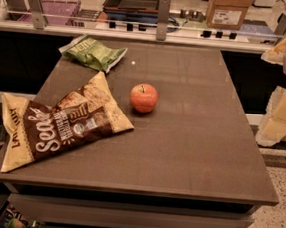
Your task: Pick green jalapeno chip bag
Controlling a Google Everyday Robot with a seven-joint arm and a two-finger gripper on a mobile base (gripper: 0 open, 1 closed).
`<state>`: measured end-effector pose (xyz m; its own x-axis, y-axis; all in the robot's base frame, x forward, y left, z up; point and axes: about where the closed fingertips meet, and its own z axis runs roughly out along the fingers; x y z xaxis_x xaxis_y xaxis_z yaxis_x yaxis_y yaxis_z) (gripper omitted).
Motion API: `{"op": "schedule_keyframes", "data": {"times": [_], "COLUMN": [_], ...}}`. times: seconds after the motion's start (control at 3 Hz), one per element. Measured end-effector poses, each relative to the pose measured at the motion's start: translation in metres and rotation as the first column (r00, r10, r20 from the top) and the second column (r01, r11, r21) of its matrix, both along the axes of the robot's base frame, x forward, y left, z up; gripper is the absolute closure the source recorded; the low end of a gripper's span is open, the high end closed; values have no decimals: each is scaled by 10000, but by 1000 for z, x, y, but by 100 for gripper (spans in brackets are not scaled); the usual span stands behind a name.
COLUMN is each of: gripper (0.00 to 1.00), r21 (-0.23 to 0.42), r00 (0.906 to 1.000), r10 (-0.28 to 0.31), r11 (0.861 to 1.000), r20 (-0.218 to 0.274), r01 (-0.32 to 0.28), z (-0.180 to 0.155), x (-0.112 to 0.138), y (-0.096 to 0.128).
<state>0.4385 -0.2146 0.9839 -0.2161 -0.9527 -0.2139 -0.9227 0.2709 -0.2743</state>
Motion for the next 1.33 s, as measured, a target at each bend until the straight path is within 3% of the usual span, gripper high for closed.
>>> {"op": "schedule_keyframes", "data": {"times": [0.33,0.67,1.0,1.33], "gripper": [0,0,0,0], "r21": [31,647,1591,2624], "r00": [10000,9978,9917,9852], "r10": [-23,-570,-1099,-1413], "r11": [10000,9964,9824,9585], "r20": [56,350,670,972], "r01": [22,547,981,1116], "z": [1,8,19,30], "x": [1,13,29,43], "y": [1,6,17,33]}}
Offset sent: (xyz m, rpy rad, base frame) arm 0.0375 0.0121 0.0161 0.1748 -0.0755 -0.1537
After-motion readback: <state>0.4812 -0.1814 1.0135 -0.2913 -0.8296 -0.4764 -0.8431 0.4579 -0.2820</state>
